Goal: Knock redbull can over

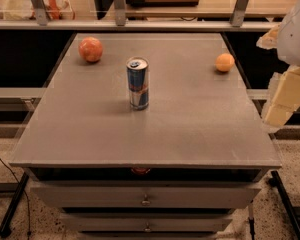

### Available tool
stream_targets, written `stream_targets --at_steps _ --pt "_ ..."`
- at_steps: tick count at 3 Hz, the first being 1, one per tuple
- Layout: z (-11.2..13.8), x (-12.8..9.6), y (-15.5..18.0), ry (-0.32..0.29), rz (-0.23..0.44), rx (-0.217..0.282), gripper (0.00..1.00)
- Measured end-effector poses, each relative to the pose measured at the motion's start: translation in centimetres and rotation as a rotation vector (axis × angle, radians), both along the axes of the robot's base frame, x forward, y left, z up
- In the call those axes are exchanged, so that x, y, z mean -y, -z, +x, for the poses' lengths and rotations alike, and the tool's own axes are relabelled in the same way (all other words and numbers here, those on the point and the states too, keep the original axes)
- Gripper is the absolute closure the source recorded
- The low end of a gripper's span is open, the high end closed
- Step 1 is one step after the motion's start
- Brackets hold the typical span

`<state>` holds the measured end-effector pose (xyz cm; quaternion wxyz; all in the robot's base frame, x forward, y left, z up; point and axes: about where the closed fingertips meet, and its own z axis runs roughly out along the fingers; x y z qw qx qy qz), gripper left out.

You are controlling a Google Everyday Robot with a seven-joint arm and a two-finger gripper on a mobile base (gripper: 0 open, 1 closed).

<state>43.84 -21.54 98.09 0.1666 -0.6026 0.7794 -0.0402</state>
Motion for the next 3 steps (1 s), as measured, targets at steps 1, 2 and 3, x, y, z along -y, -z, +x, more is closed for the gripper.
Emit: stream_targets --at_steps 1,2,3 --pt "0.0 0.0 0.0 0.000 0.000 0.000 0.00" --pt "0.5 -0.2 0.1 -0.014 0.018 0.010 0.00" --pt "1.9 -1.6 0.8 -0.071 0.091 0.013 0.00"
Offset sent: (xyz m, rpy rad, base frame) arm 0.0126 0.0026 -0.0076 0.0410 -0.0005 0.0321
